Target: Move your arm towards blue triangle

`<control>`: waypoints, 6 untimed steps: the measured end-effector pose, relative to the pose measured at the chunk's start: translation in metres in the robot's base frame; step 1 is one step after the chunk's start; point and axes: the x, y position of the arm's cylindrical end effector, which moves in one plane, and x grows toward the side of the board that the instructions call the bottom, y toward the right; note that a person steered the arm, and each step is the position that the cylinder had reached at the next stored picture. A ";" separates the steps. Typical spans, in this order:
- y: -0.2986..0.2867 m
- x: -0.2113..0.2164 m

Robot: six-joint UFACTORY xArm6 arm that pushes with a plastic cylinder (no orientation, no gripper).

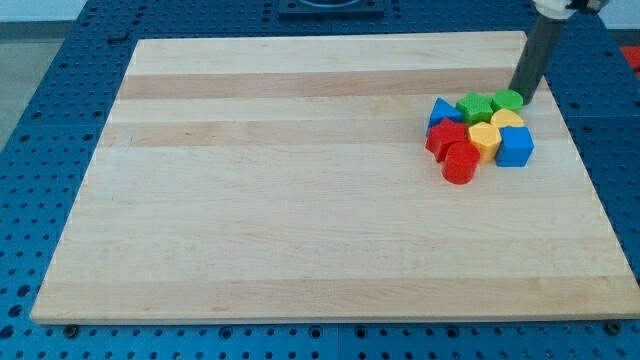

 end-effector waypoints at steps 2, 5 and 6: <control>-0.061 -0.025; -0.135 0.005; -0.135 0.012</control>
